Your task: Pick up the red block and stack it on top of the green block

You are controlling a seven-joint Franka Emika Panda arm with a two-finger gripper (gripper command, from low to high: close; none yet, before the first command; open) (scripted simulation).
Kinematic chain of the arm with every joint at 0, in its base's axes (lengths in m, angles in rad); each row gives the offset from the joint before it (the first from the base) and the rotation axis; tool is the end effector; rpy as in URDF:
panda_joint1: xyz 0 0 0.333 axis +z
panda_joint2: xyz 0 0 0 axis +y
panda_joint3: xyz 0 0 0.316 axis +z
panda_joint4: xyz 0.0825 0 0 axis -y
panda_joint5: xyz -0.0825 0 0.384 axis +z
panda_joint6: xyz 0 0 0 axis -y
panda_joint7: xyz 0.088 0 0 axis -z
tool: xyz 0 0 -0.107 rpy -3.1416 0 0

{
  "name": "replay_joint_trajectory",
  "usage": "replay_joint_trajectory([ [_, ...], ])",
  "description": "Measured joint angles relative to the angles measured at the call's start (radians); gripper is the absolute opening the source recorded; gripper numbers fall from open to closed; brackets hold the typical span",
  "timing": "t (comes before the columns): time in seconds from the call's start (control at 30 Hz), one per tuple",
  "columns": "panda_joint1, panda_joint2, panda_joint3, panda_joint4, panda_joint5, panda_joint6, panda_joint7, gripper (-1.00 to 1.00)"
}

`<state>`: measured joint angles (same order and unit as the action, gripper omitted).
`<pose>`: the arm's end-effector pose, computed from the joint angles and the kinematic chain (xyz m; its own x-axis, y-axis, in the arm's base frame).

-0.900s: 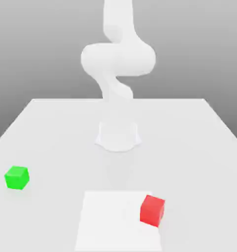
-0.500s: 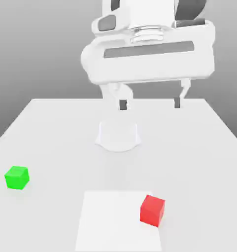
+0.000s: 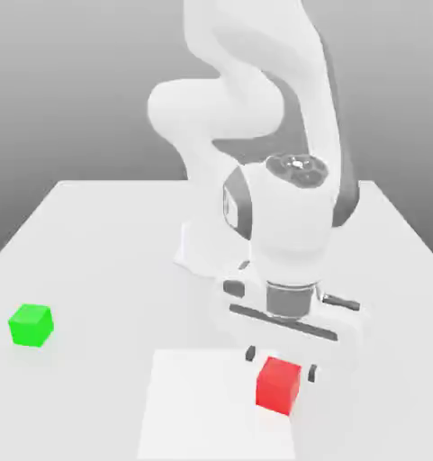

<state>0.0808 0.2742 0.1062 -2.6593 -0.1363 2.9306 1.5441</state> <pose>0.4030 0.0888 0.1497 0.3364 -0.9417 -0.0002 -0.9417 -0.3364 -0.0005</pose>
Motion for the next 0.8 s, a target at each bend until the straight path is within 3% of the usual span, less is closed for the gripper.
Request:
replay_joint_trajectory([
  [0.23, 0.004, 0.006, -0.004, 0.001, -0.005, 0.007, 0.005, -1.00],
  [0.43, -0.029, -0.181, 0.035, -0.028, 0.094, -0.150, -0.072, -1.00],
  [0.8, -0.539, -0.295, -0.207, -0.045, 0.095, -0.241, -0.221, -1.00],
])
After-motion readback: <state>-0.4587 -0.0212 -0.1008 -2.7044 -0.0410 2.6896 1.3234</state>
